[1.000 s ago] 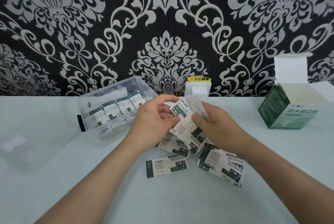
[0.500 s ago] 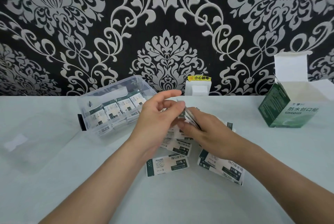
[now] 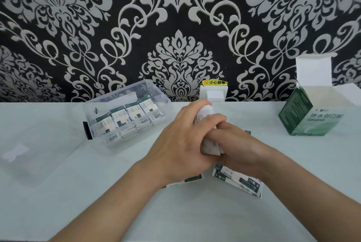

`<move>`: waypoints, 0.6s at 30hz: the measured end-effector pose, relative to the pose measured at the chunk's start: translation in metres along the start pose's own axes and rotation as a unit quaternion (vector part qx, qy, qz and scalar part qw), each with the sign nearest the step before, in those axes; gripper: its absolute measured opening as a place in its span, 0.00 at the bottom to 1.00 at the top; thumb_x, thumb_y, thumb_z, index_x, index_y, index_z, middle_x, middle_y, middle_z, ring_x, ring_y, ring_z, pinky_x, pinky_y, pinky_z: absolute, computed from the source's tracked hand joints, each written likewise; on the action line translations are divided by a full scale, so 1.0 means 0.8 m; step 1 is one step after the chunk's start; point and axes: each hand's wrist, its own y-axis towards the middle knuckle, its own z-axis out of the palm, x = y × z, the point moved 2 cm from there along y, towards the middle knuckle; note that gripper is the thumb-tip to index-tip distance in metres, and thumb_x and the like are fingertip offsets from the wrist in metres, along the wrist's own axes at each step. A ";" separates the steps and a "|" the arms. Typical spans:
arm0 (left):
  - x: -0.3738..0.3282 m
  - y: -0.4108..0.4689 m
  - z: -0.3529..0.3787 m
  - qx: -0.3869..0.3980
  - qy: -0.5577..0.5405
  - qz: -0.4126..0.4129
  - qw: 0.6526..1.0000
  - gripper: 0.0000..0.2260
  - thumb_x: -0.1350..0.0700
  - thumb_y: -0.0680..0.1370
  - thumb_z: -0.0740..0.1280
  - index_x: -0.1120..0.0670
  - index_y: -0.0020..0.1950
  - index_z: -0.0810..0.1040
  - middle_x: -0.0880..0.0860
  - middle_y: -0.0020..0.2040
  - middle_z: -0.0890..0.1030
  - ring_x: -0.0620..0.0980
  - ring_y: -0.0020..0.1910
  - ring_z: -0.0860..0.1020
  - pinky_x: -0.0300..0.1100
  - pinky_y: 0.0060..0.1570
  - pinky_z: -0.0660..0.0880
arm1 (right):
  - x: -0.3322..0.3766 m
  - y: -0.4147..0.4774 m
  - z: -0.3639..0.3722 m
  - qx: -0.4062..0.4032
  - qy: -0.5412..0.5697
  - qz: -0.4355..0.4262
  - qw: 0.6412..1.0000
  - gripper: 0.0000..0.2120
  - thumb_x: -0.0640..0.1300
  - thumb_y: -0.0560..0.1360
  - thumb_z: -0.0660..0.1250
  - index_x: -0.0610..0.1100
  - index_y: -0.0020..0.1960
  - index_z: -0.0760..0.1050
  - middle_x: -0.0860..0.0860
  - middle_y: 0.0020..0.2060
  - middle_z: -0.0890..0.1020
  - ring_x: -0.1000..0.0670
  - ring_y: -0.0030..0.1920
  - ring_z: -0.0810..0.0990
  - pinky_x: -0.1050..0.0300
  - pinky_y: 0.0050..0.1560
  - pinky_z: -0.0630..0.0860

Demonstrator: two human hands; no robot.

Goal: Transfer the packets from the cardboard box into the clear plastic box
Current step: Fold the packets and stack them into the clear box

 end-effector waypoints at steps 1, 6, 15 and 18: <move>0.001 0.000 -0.001 0.004 -0.016 -0.013 1.000 0.32 0.45 0.64 0.76 0.46 0.66 0.71 0.48 0.69 0.64 0.49 0.61 0.72 0.48 0.48 0.78 | 0.002 -0.001 0.001 -0.003 0.006 -0.001 1.000 0.12 0.33 0.78 0.55 0.41 0.42 0.75 0.47 0.31 0.79 0.52 0.35 0.80 0.58 0.33 0.75; 0.007 0.001 -0.001 0.048 -0.034 -0.101 0.993 0.37 0.38 0.71 0.70 0.41 0.75 0.56 0.39 0.75 0.55 0.41 0.68 0.65 0.41 0.64 0.68 | 0.003 0.007 -0.032 -0.081 -0.189 -0.017 0.979 0.08 0.37 0.79 0.59 0.43 0.44 0.75 0.50 0.30 0.75 0.54 0.28 0.71 0.60 0.28 0.69; 0.043 -0.007 0.008 0.168 0.152 -0.136 0.964 0.15 0.47 0.79 0.61 0.46 0.65 0.74 0.43 0.62 0.74 0.46 0.62 0.71 0.43 0.59 0.71 | -0.001 0.010 -0.094 -0.212 -0.593 0.050 0.775 0.24 0.59 0.71 0.72 0.47 0.61 0.75 0.55 0.42 0.78 0.51 0.42 0.77 0.56 0.43 0.75; 0.043 -0.005 0.008 0.146 0.138 -0.133 0.971 0.15 0.48 0.79 0.63 0.46 0.65 0.75 0.42 0.62 0.75 0.45 0.60 0.72 0.41 0.58 0.71 | 0.002 0.013 -0.089 -0.216 -0.582 0.033 0.783 0.24 0.56 0.70 0.74 0.47 0.62 0.75 0.57 0.37 0.73 0.51 0.42 0.76 0.57 0.42 0.72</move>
